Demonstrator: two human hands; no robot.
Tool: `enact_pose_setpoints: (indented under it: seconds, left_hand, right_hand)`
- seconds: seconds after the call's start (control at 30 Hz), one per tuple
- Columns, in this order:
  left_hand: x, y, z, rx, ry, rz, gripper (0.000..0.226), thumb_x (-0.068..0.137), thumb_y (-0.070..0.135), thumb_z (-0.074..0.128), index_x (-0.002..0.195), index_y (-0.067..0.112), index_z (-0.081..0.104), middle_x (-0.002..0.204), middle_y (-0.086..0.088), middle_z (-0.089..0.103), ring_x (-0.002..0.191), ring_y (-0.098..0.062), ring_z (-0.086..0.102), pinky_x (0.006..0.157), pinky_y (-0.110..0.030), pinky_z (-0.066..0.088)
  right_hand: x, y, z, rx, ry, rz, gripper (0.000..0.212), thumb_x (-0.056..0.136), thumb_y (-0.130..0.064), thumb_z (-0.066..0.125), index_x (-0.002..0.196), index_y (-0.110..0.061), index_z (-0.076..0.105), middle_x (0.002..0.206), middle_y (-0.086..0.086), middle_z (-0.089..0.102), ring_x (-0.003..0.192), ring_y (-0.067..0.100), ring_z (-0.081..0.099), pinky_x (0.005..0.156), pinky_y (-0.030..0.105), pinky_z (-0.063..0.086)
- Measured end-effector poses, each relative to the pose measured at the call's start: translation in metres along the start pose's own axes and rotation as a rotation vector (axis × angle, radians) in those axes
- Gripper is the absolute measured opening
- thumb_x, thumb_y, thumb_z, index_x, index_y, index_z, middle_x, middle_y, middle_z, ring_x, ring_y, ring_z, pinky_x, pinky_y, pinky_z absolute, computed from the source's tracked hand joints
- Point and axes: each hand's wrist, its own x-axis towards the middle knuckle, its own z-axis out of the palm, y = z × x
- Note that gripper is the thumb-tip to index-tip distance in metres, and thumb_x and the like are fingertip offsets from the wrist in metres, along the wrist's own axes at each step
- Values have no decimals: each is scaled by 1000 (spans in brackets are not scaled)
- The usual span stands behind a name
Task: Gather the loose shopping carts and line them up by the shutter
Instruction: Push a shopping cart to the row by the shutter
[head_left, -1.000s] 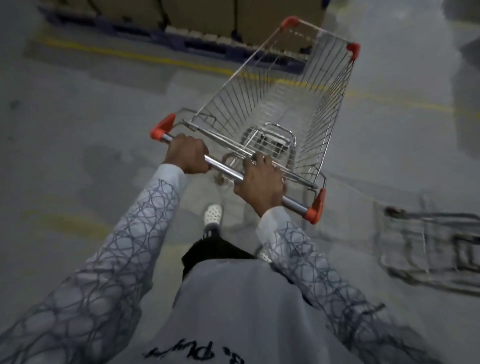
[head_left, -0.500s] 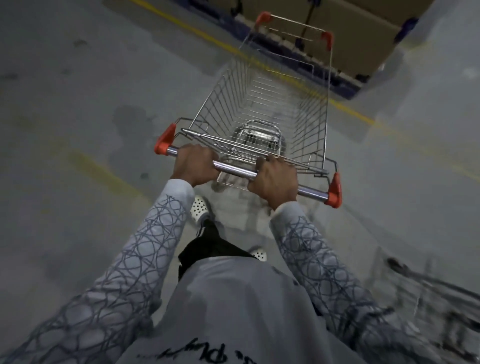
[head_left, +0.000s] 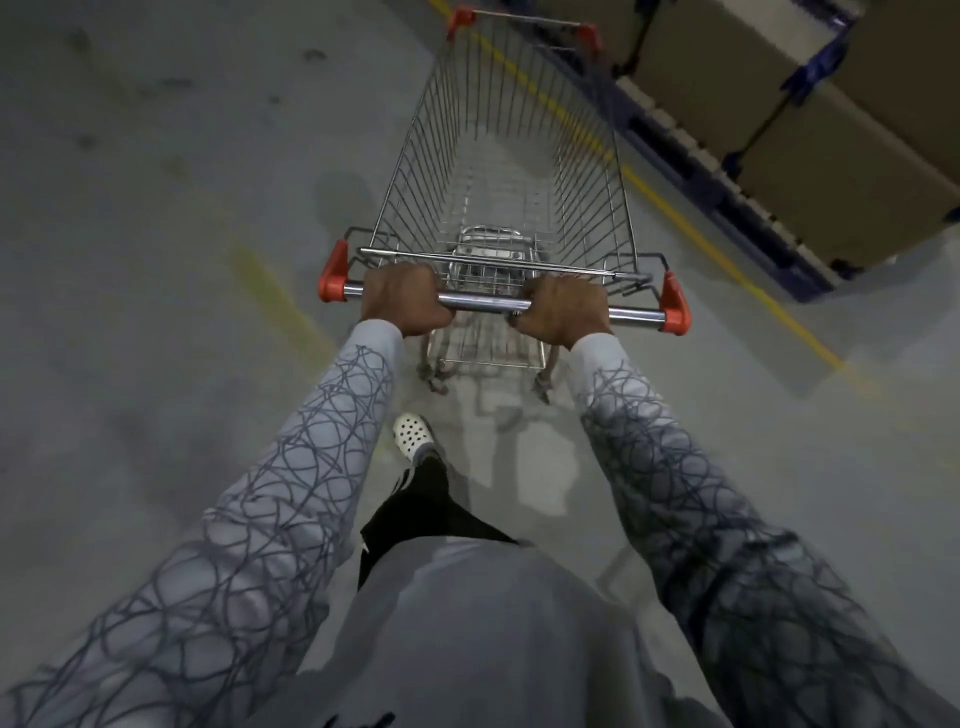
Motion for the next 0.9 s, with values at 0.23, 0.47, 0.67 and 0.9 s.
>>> enact_pose_setpoints:
  seconds: [0.23, 0.47, 0.67, 0.9]
  left_hand:
    - [78, -68, -14, -26, 77, -49, 31, 72, 47, 64, 85, 21, 75, 78, -3, 70, 79, -29, 67, 68, -30, 40]
    - [173, -130, -51, -111, -61, -13, 36, 71, 53, 62, 87, 22, 72, 84, 2, 68, 87, -26, 66, 71, -32, 40]
    - [255, -193, -94, -377, -509, -108, 53, 53, 67, 82, 67, 18, 68, 57, 5, 63, 56, -17, 58, 64, -26, 44]
    - [362, -250, -110, -468, -442, -125, 60, 47, 67, 86, 67, 12, 71, 51, 2, 63, 46, -17, 58, 53, -24, 45]
  right_hand:
    - [106, -50, -36, -92, -4, -62, 50, 80, -63, 55, 119, -34, 68, 117, 1, 71, 109, 31, 66, 87, 43, 49]
    - [209, -101, -85, -160, -76, -42, 51, 77, -54, 57, 123, -36, 67, 127, 4, 67, 117, 33, 62, 96, 48, 48]
    - [281, -134, -115, -219, -63, -71, 47, 73, -46, 57, 117, -33, 69, 120, 5, 69, 111, 33, 65, 89, 44, 47]
    - [404, -168, -160, -260, -69, -160, 41, 72, -45, 55, 105, -27, 71, 112, 7, 70, 104, 33, 67, 84, 41, 49]
